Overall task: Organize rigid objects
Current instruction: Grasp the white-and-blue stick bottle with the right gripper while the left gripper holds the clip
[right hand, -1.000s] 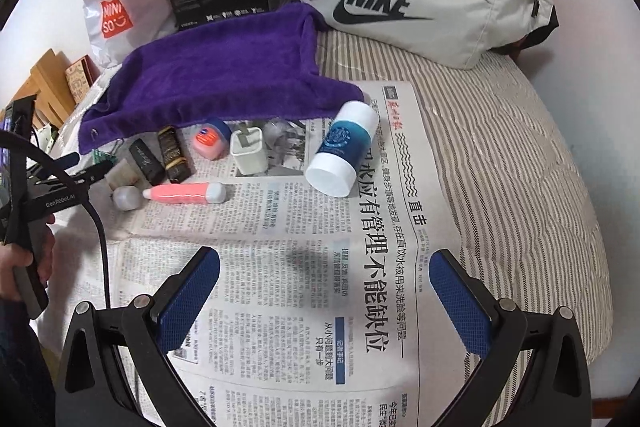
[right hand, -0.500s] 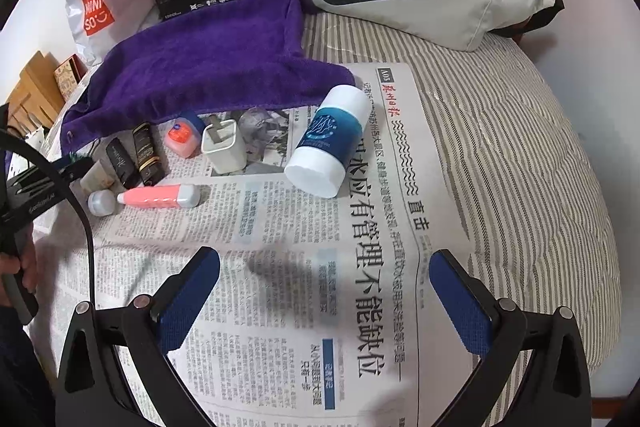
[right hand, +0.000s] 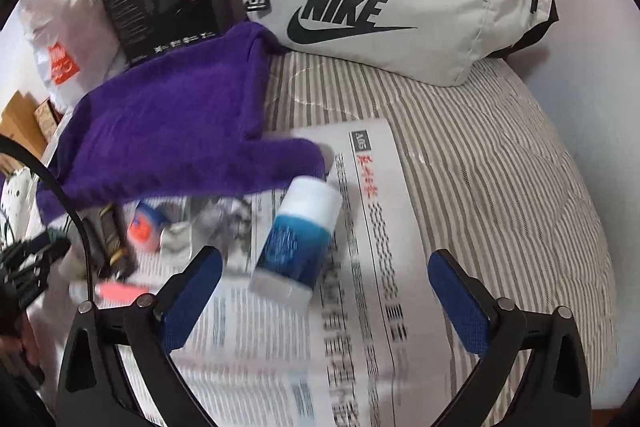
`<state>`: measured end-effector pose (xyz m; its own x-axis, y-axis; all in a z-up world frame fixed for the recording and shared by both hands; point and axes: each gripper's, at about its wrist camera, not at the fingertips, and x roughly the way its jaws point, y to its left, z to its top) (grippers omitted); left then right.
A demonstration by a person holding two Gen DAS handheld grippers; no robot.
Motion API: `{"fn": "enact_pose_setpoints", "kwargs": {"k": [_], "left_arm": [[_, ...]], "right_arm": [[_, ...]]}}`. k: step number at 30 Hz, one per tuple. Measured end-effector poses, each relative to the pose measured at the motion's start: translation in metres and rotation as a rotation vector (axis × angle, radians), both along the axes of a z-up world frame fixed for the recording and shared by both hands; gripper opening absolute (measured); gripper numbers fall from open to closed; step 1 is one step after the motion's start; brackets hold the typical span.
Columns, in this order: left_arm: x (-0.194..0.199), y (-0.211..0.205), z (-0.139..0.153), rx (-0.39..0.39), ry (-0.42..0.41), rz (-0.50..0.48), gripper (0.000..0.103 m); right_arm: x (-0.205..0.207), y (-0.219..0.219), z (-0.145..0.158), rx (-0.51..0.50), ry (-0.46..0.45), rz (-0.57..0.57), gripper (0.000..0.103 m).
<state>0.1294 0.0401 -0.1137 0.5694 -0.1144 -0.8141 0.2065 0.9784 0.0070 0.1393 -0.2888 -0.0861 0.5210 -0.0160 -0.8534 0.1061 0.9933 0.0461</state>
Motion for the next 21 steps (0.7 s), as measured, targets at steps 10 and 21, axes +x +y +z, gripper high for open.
{"fn": "enact_pose_setpoints", "kwargs": {"k": [10,21], "left_arm": [[0.0,-0.001,0.0,0.006,-0.003,-0.004,0.039],[0.001,0.0,0.0,-0.007,0.01,0.02,0.039]], "right_arm": [[0.004,-0.01,-0.02,0.032,0.059,0.034,0.062],[0.014,-0.004,-0.025,-0.025,0.048,0.085,0.037]]}}
